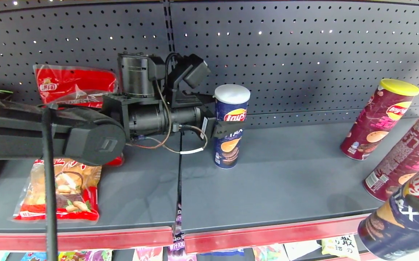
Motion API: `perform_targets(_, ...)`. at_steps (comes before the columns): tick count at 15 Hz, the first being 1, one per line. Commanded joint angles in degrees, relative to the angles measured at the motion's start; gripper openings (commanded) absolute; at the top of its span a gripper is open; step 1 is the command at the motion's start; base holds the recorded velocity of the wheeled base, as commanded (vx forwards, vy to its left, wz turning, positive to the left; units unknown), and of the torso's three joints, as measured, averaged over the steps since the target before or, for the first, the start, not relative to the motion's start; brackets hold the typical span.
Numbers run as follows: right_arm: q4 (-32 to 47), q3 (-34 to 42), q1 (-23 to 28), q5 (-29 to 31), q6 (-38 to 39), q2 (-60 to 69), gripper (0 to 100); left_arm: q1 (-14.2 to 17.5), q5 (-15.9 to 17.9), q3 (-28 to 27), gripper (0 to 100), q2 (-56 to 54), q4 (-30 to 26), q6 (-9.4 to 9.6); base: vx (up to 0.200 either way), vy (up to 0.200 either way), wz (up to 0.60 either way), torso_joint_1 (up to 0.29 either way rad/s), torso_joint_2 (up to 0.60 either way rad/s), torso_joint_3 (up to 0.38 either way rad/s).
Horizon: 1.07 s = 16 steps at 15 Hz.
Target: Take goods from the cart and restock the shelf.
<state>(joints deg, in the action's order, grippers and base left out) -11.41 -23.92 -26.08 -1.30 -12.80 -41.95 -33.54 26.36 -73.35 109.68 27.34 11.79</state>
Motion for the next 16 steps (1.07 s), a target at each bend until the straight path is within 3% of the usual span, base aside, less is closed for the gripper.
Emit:
perform_targets(1,0.0,0.0,0.0,0.0,0.0,0.0,0,-0.5,0.0,-1.2,100,1.6,0.0,0.43,0.0,0.0,0.0,0.0,0.0,0.0)
perform_targets(3,0.0,0.1,0.0,0.0,0.0,0.0,0,-0.4,0.0,-2.1,100,2.8,0.0,2.45,0.0,0.0,0.0,0.0,0.0,0.0)
perform_targets(6,-0.1,0.1,0.0,0.0,0.0,0.0,0,-0.5,-0.1,-3.3,100,3.8,0.0,2.54,0.0,0.0,0.0,0.0,0.0,0.0)
perform_targets(7,-0.1,0.1,0.0,0.0,0.1,0.1,0,-0.7,-0.1,-3.3,0,4.1,0.0,2.54,0.0,0.0,0.0,0.0,0.0,0.0)
perform_targets(12,-0.1,0.1,0.0,0.0,0.0,0.1,0,-1.6,0.3,-2.1,0,3.0,0.1,2.63,0.0,0.0,0.0,0.0,0.0,0.0)
perform_targets(15,-0.1,0.1,0.0,0.0,0.0,0.2,0,-1.5,0.6,4.0,0,-2.4,0.0,2.36,0.0,0.0,0.0,0.0,0.0,0.0)
perform_targets(16,-0.1,0.0,0.0,0.0,0.0,0.2,0,-1.2,2.4,7.9,0,-5.6,-0.1,2.36,0.0,0.0,0.0,0.0,0.0,0.0)
